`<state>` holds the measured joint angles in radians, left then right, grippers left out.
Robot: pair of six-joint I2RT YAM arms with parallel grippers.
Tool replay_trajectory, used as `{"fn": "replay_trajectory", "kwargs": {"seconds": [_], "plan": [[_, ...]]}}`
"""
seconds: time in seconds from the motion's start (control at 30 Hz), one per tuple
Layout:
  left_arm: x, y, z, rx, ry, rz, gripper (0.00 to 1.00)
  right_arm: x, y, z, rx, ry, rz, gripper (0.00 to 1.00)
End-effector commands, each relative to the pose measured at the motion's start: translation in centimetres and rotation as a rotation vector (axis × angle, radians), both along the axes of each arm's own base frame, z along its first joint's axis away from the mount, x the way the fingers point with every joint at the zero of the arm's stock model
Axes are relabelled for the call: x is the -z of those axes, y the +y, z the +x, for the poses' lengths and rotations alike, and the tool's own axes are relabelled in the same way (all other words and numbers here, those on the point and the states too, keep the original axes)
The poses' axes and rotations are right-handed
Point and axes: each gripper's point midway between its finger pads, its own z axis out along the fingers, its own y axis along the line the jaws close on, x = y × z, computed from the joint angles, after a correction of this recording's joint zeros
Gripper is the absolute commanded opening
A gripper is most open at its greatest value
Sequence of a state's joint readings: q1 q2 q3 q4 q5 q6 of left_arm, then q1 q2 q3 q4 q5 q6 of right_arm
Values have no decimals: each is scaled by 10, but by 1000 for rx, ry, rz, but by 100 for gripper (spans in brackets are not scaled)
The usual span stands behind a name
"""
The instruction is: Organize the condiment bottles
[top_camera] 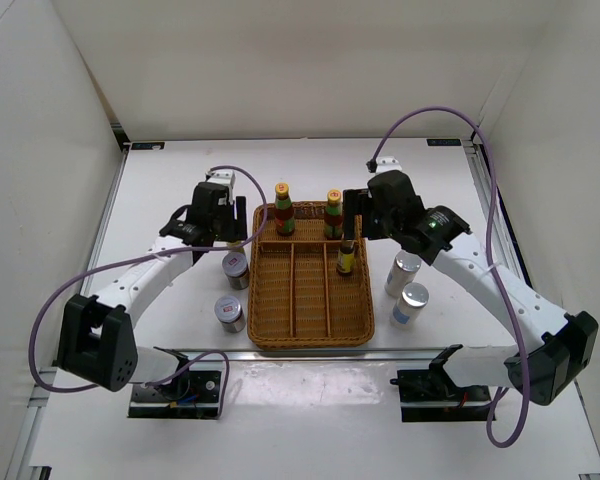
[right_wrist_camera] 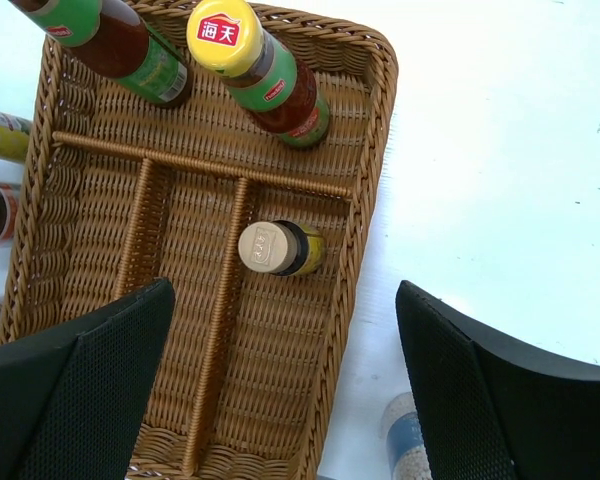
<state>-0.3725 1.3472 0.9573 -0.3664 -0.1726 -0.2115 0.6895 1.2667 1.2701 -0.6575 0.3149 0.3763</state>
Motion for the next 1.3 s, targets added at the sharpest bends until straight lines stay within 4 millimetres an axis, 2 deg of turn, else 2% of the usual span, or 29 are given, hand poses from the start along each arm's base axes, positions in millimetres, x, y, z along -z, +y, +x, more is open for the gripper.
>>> {"fn": "replay_trajectory", "kwargs": {"seconds": [0.0, 0.13, 0.17, 0.23, 0.27, 0.37, 0.47, 0.53, 0.6, 0.7, 0.8, 0.83, 0.87, 0.93, 0.97, 1.03, 1.07, 1.17, 1.2, 1.27], "plan": [[-17, 0, 4, -22, -24, -11, 79, -19, -4, 0, 6, -47, 8, 94], [-19, -6, 7, -37, -20, -39, 78, -19, -4, 0, 6, -47, 8, 94], [-19, -6, 7, -37, -20, -39, 71, -19, -4, 0, 6, -47, 8, 94], [-13, -6, 11, -51, -6, -33, 63, -17, -7, 0, 7, -47, -9, 94], [-11, -5, 12, -58, 4, -22, 55, -17, -7, 0, 7, -47, -9, 95], [-12, -6, 15, -64, 4, -30, 48, -17, -9, 1, 9, -53, -21, 95], [-19, -3, 17, -80, -5, -18, 34, -21, -11, 1, 17, -64, -20, 95], [-31, -3, 17, -93, -30, 2, 25, -23, -13, 1, 24, -68, -24, 95], [-58, -4, 16, -103, -63, -9, 15, -23, -13, 1, 18, -70, -31, 95], [-117, -17, 10, -67, -170, -66, 11, -30, -19, 1, 38, -96, -30, 95], [-177, -48, -6, 43, -281, -171, 11, -31, -24, 1, 58, -107, -41, 96], [-188, -56, -12, 78, -299, -195, 11, -31, -26, 2, 66, -110, -46, 98], [-194, -77, -22, 151, -297, -225, 11, -30, -30, 2, 77, -103, -53, 98], [-202, -97, -34, 217, -293, -257, 11, -30, -34, 4, 88, -103, -53, 99], [-202, -117, -49, 299, -275, -283, 11, -28, -37, 4, 104, -93, -54, 99], [-192, -137, -65, 372, -235, -302, 11, -31, -41, 5, 115, -99, -49, 99], [-185, -156, -78, 430, -211, -300, 11, -29, -46, 5, 125, -91, -56, 99], [-164, -184, -99, 522, -158, -271, 11, -31, -56, 6, 153, -91, -56, 99], [-168, -200, -113, 578, -177, -278, 11, -34, -61, 7, 167, -99, -50, 99], [-156, -217, -121, 614, -170, -255, 11, -33, -65, 7, 168, -97, -53, 99]]}}
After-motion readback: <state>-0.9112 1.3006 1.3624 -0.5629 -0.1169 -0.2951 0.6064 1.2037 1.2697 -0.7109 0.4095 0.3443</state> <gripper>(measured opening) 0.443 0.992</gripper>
